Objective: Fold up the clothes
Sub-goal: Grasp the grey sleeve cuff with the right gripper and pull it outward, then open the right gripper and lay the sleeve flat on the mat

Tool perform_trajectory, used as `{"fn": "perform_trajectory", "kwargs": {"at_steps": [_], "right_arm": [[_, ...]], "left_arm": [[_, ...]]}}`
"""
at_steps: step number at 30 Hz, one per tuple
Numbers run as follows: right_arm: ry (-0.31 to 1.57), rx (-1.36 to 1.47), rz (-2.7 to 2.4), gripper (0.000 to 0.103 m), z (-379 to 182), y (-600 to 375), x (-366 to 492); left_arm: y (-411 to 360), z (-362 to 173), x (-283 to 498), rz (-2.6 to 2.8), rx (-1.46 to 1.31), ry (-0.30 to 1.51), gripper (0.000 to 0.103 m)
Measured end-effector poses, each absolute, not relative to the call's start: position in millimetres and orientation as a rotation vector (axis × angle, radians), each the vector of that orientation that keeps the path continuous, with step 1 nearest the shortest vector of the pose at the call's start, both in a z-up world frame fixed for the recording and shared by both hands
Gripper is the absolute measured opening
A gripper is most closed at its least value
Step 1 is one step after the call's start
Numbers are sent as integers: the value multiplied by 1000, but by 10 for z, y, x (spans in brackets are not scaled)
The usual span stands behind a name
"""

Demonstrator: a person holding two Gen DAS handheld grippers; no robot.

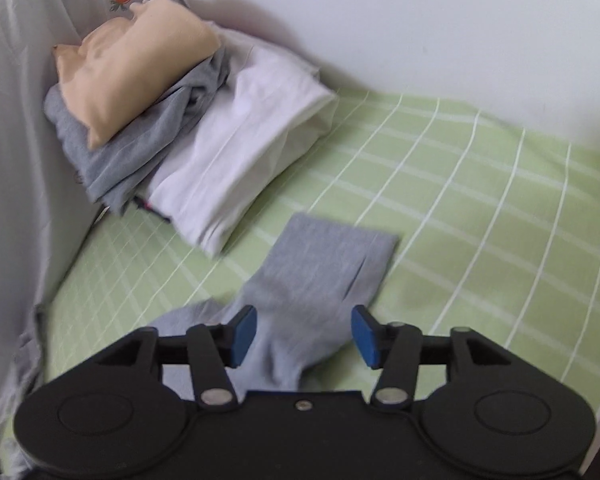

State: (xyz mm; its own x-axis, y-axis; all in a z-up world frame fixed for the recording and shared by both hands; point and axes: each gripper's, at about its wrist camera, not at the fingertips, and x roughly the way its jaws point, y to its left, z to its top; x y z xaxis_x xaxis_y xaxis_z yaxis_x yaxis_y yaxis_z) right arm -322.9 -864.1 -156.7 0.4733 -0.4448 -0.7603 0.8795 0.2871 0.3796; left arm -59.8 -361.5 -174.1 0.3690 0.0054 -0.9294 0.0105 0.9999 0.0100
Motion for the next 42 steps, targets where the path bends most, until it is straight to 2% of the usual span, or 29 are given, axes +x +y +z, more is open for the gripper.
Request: {"fn": "perform_trajectory", "kwargs": {"at_steps": [2, 6, 9, 12, 13, 14, 15, 16, 17, 22, 30, 39, 40, 41, 42], "right_arm": [[622, 821, -974, 63, -1621, -8755, -3156], [699, 720, -998, 63, -1770, -8998, -3016], [701, 704, -985, 73, -1806, -9107, -2986], [707, 700, -934, 72, -1811, -9128, -2953], [717, 684, -915, 65, -1807, -9109, -2938], [736, 647, -901, 50, -1802, -9078, -2920], [756, 606, -889, 42, -1797, -9045, -2902], [777, 561, -880, 22, -1798, -9019, -2893], [772, 553, -865, 15, -1798, -9020, -2924], [765, 501, -1016, 8, -1796, -9156, -3190], [810, 410, -1207, 6, -1800, -9407, -3655], [803, 450, -1235, 8, -1781, -9403, -3658], [799, 453, -1220, 17, -1760, -9393, -3656], [795, 445, -1200, 21, -1729, -9371, -3651], [788, 429, -1196, 31, -1688, -9335, -3642]], "left_arm": [[-3619, -1742, -606, -2, 14, 1192, 103], [-3621, -1746, -608, -1, 14, 1190, 103], [-3622, -1746, -615, 5, 10, 1189, 103], [-3624, -1745, -616, 12, 7, 1190, 103], [-3624, -1745, -617, 14, 6, 1190, 103], [-3623, -1745, -619, 15, 5, 1191, 103], [-3622, -1745, -621, 16, 4, 1192, 103], [-3620, -1745, -623, 17, 4, 1193, 103], [-3619, -1745, -623, 17, 3, 1195, 103], [-3610, -1748, -623, 17, 4, 1202, 103], [-3607, -1747, -613, 17, 4, 1204, 103], [-3623, -1739, -619, 20, 1, 1200, 103], [-3622, -1740, -621, 20, 1, 1198, 103], [-3620, -1741, -625, 19, 1, 1194, 103], [-3619, -1741, -632, 19, 1, 1190, 103]]}}
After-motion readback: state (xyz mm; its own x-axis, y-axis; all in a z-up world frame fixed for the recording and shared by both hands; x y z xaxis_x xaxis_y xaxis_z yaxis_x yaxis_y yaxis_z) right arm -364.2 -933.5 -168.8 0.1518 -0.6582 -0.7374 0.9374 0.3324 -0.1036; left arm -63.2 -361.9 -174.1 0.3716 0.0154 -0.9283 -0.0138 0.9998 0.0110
